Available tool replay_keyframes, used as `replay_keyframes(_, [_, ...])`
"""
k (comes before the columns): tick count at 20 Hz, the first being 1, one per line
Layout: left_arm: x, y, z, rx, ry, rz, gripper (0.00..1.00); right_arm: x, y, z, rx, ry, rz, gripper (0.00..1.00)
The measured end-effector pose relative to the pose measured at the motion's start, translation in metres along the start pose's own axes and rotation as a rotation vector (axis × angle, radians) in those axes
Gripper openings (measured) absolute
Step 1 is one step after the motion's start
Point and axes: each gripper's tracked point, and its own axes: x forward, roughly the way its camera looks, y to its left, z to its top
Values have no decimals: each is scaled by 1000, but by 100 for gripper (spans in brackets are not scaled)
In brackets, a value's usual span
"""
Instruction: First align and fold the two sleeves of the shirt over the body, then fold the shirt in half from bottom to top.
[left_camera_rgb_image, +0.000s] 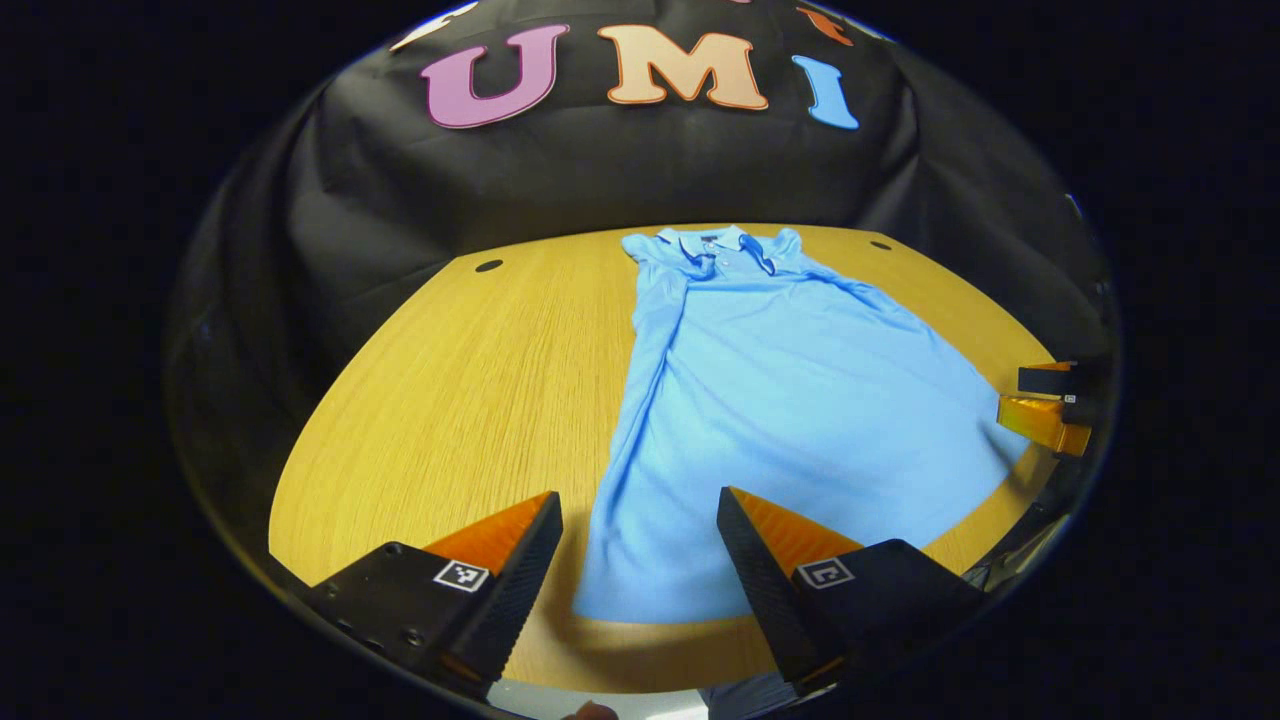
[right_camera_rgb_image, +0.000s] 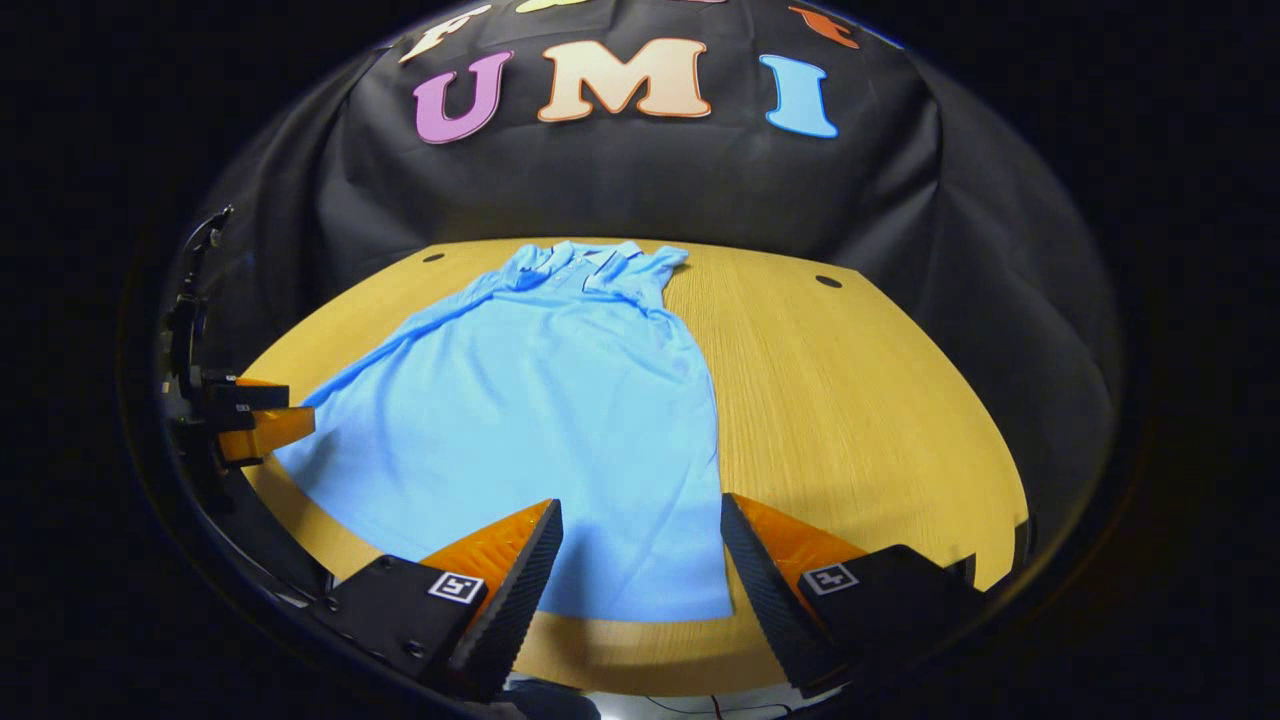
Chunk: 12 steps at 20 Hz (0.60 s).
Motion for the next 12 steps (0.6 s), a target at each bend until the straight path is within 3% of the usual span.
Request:
replay_keyframes(5, [1,-7,-11,0,10,5,93,4,-6,-24,68,75,-2,100])
replay_keyframes(8, [3,-24,-8,-43,-25,-47,89,4,-1,-27,101,90,20,98])
replay_keyframes(9, [3,-32,-7,-64,-30,-56,71,4,5,-25,93,88,43,90])
replay_keyframes(11, [4,-41,-8,-75,-19,-57,37,5,22,-26,116,114,92,48])
replay_keyframes(12, [4,-45,-8,-75,-10,-49,30,4,27,-26,139,129,105,27])
